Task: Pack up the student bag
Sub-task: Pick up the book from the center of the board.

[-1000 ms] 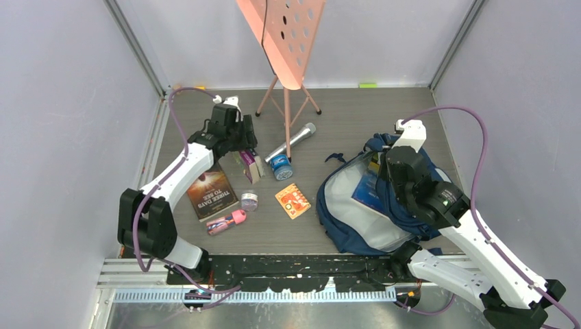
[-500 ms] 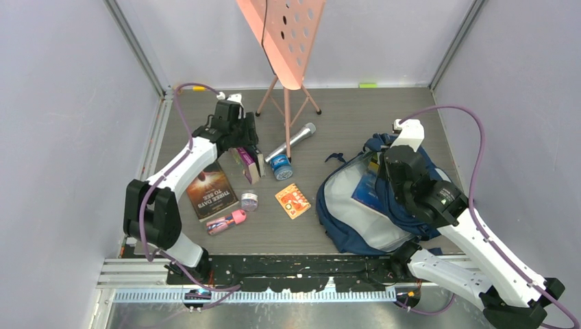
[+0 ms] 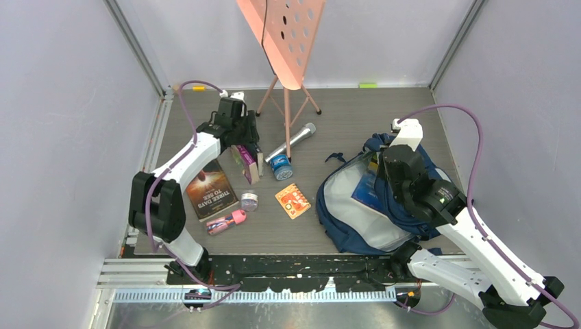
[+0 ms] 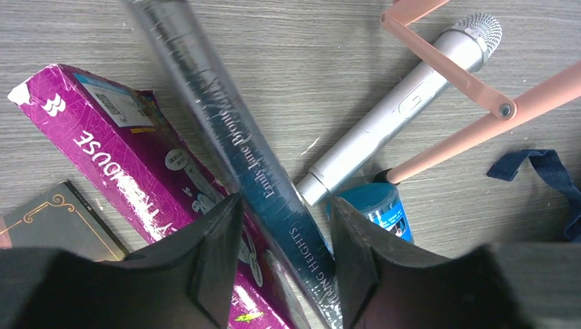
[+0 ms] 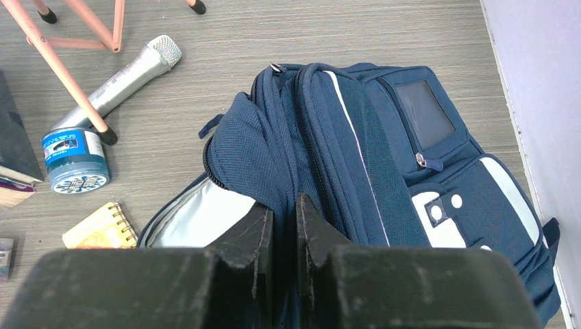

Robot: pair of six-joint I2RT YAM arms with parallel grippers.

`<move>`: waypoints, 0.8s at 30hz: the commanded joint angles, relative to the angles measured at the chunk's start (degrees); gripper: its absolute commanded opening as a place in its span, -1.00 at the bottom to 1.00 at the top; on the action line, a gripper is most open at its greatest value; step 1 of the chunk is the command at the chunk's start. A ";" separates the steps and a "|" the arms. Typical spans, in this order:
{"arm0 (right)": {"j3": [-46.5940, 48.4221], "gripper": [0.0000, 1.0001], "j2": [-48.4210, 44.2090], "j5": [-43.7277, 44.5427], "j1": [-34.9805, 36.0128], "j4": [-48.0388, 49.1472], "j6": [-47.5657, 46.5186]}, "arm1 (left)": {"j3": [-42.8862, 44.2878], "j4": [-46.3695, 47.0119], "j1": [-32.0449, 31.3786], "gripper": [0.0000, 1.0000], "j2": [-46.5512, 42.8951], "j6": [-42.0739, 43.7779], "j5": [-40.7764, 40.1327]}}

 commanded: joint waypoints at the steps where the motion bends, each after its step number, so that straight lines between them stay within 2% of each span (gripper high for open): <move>1: 1.21 -0.99 -0.51 2.72 -0.29 4.75 -0.48 | 1.49 0.97 0.29 -0.10 1.03 0.00 0.52; 4: 1.27 -0.99 -0.53 2.81 -0.31 4.74 -0.48 | 1.18 1.53 0.29 -0.27 0.42 -0.93 1.68; 9: 1.22 -0.99 -0.44 2.77 -0.29 4.88 -0.48 | 0.77 1.67 0.29 -0.32 -0.57 -1.23 1.72; 14: 1.21 -0.99 -0.52 2.49 -0.29 5.16 -0.39 | 1.55 0.64 0.29 -0.32 1.21 -0.77 1.12; 24: 0.88 -0.99 -1.51 2.76 -0.29 5.15 -0.30 | 3.98 -1.52 0.37 -0.17 6.62 0.23 -0.52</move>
